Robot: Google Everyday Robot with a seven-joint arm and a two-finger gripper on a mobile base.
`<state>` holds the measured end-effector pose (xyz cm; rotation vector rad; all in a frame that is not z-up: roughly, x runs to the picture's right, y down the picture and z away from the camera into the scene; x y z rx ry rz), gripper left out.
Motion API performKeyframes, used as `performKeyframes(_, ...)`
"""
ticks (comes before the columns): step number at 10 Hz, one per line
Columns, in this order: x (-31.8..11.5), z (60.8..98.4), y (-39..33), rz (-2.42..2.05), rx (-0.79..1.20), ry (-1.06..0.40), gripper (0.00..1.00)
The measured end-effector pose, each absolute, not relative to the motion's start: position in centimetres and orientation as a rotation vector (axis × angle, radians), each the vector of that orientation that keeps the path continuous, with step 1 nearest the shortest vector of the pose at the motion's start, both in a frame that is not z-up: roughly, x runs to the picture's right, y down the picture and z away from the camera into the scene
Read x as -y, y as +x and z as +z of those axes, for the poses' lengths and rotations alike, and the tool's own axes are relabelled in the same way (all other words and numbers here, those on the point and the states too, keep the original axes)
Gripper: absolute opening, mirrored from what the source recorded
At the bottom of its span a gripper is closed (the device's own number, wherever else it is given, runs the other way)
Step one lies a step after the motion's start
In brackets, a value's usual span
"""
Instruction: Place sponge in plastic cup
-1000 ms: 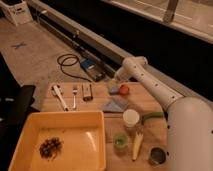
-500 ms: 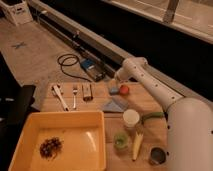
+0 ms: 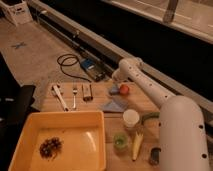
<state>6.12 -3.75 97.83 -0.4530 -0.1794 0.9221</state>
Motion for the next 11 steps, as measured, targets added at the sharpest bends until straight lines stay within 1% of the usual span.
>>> performKeyframes(5, 3.5, 100.6, 7.8, 0.949, 0.096, -0.405, 0.65)
performKeyframes(7, 2.4, 101.7, 7.9, 0.974, 0.082, -0.422, 0.65)
performKeyframes(10, 0.6, 102.3, 8.0, 0.986, 0.052, -0.462, 0.65)
performKeyframes(11, 0.6, 102.3, 8.0, 0.984, 0.051, -0.462, 0.59)
